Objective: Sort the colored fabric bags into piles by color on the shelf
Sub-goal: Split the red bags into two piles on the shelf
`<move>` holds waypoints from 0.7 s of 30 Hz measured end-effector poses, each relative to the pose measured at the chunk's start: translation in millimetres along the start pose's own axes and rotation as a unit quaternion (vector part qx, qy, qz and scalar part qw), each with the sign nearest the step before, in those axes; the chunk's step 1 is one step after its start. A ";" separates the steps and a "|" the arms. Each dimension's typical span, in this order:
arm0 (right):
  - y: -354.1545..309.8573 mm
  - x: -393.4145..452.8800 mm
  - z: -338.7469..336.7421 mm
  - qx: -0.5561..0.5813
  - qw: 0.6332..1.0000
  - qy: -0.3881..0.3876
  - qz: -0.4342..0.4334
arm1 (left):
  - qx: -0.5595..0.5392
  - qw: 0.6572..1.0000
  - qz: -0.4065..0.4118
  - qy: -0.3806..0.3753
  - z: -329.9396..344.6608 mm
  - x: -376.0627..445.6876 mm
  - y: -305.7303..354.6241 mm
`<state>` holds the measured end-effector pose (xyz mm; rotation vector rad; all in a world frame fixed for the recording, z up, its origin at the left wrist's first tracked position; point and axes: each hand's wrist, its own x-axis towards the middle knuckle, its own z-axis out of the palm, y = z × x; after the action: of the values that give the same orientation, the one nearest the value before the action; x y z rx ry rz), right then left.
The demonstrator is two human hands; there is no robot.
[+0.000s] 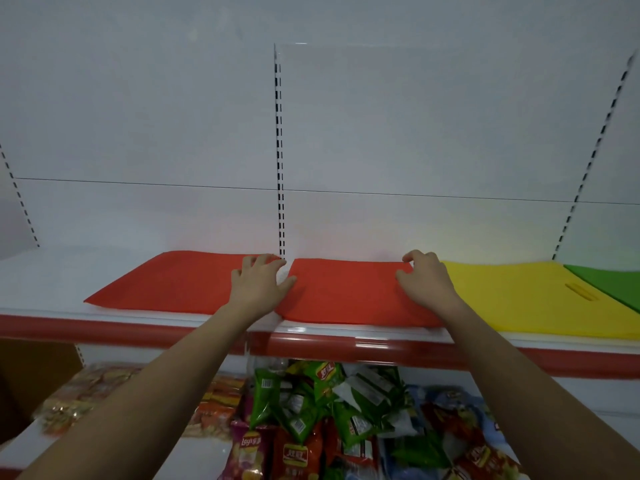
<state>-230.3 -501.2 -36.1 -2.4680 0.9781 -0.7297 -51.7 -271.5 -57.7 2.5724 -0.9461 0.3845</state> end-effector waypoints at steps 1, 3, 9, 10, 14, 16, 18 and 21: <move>-6.9 0.5 0.4 0.005 1.000 0.004 -0.011 | 0.007 1.000 0.001 0.007 -4.0 -0.6 -3.9; -22.4 1.9 1.4 0.013 0.999 0.011 -0.035 | 0.015 1.000 -0.003 0.018 -12.7 -1.0 -12.8; -80.1 -3.3 11.8 0.010 0.998 -0.005 -0.062 | 0.012 0.999 -0.033 0.041 -38.4 -0.8 -56.3; -90.6 -5.7 15.2 0.010 0.998 -0.011 -0.067 | 0.009 0.998 -0.038 0.044 -42.9 -0.8 -65.7; -133.8 -16.7 35.2 0.019 0.996 -0.033 -0.080 | -0.011 0.997 -0.049 0.065 -58.9 -2.5 -108.2; -155.4 -22.2 50.0 0.027 0.995 -0.040 -0.083 | -0.031 0.996 -0.057 0.059 -65.6 -1.6 -133.3; -175.6 -27.4 66.9 0.028 0.995 -0.053 -0.083 | -0.046 0.995 -0.068 0.050 -71.6 1.5 -159.1; -201.8 -32.5 97.3 0.036 0.994 -0.075 -0.076 | -0.061 0.993 -0.094 0.040 -77.7 6.1 -199.4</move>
<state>-89.5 -324.9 -18.4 -2.5123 0.7032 -0.6039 75.6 -100.9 -35.4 2.4867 -0.6710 0.3627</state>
